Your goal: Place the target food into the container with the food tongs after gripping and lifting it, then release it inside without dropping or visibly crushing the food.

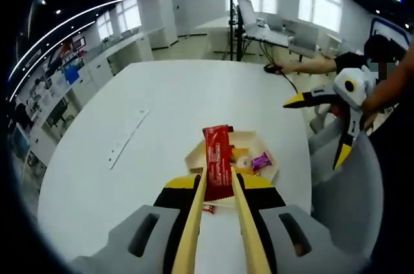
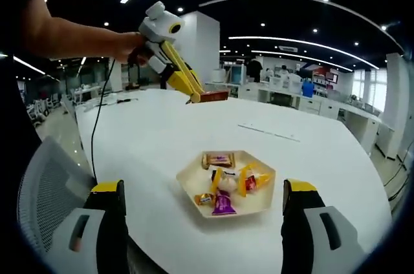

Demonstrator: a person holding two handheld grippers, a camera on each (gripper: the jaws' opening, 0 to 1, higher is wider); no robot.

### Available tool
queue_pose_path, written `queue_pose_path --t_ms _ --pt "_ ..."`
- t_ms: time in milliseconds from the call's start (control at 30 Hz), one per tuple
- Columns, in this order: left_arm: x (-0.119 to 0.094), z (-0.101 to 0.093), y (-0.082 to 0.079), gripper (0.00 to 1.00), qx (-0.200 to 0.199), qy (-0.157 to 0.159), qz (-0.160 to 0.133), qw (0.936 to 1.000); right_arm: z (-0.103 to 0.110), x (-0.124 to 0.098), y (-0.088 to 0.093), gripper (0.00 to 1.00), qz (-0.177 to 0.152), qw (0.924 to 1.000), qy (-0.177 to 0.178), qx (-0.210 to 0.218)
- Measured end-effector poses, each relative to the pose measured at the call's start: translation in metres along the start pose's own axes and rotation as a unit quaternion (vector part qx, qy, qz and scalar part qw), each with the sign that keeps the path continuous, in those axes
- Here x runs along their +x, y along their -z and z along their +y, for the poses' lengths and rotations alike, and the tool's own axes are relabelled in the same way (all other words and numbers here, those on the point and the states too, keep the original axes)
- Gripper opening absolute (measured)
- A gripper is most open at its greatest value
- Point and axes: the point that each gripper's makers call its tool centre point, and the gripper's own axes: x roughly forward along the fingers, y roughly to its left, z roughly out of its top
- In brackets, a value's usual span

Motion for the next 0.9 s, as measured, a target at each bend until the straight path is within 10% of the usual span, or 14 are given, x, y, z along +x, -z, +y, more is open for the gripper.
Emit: queue_pose_path --t_ms 900 --pt "0.028 -0.045 -0.022 0.2 0.031 0.04 -0.001 0.9987 0.0 0.0 0.0 0.99 -0.001 1.0 0.002 0.003"
